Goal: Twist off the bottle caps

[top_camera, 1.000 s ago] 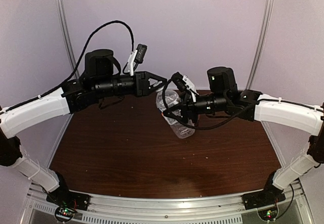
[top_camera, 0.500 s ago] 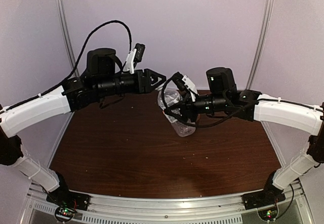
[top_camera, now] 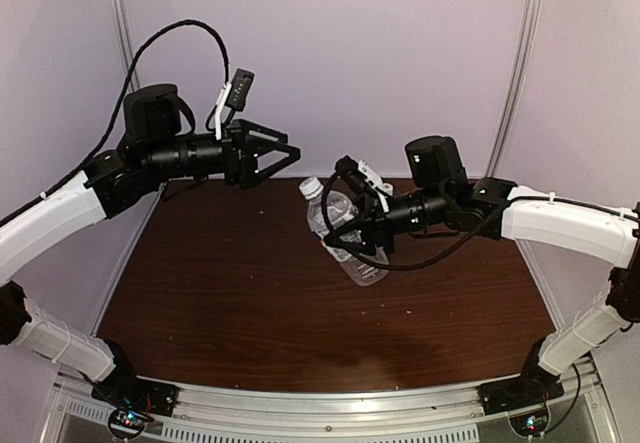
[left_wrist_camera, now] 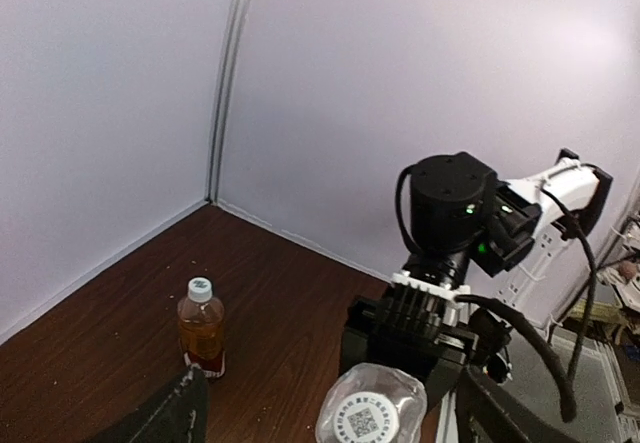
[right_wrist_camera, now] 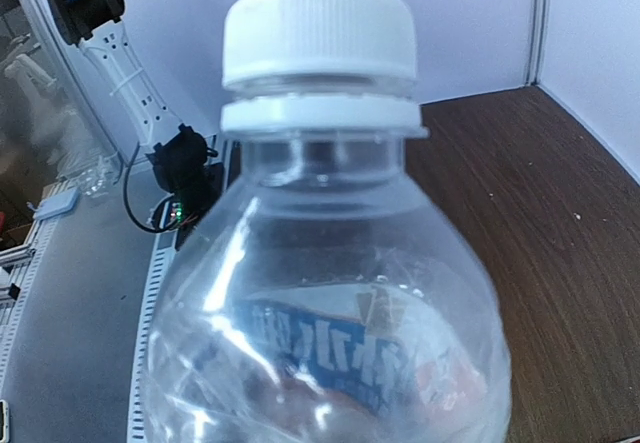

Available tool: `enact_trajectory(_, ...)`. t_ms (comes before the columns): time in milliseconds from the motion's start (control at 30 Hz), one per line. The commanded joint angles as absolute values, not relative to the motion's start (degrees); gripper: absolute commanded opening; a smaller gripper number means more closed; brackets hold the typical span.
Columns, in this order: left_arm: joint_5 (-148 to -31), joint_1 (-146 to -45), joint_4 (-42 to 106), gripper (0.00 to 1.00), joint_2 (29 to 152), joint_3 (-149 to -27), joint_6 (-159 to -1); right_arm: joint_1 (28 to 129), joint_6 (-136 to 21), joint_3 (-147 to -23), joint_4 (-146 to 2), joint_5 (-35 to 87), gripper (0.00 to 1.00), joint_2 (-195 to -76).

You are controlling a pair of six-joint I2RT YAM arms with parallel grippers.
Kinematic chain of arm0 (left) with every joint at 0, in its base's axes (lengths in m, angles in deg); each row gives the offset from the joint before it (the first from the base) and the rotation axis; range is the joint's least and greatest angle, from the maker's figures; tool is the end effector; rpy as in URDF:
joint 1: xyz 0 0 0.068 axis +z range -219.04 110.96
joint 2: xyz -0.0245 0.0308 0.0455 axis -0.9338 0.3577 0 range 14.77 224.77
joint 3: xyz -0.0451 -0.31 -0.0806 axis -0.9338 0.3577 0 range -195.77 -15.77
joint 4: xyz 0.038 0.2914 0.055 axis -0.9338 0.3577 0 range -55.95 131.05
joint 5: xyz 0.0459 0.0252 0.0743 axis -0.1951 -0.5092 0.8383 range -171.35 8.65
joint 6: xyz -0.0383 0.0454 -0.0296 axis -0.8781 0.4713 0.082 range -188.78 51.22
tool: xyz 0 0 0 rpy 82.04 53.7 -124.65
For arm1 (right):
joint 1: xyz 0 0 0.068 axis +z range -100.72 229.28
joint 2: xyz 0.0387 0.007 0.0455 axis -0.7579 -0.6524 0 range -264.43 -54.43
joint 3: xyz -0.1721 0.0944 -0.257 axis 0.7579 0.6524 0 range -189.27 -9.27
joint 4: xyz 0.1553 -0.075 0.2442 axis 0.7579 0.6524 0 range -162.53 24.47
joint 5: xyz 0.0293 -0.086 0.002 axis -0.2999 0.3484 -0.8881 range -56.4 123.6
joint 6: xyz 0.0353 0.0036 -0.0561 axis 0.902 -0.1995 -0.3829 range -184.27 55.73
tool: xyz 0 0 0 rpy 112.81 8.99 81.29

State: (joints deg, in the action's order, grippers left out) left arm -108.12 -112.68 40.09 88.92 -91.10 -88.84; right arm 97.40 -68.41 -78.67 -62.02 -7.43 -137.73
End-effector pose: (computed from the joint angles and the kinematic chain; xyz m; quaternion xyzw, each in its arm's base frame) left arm 0.2280 -0.2501 0.4732 0.2997 0.6694 -0.4921 0.4690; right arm 0.2263 0.3040 0.3703 -0.5172 0.6232 0.4631 0.3600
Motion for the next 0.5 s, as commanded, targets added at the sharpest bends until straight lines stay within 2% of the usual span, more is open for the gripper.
enact_trajectory(0, -128.46, -112.46, 37.81, 0.86, 88.13, -90.69, -80.6, 97.27, -69.85, -80.55, -62.38, -19.4, 0.45, -137.06)
enact_trajectory(333, -135.46, -112.46, 37.08, 0.85, 90.07, -90.97, -75.14, 97.96, -67.43, -81.66, -64.85, -27.57, 0.45, -137.92)
enact_trajectory(467, -137.38, -112.46, 34.85, 0.81, 91.56, -90.93, -76.05, 98.3, -66.2, -81.68, -66.22, -29.0, 0.45, -137.92)
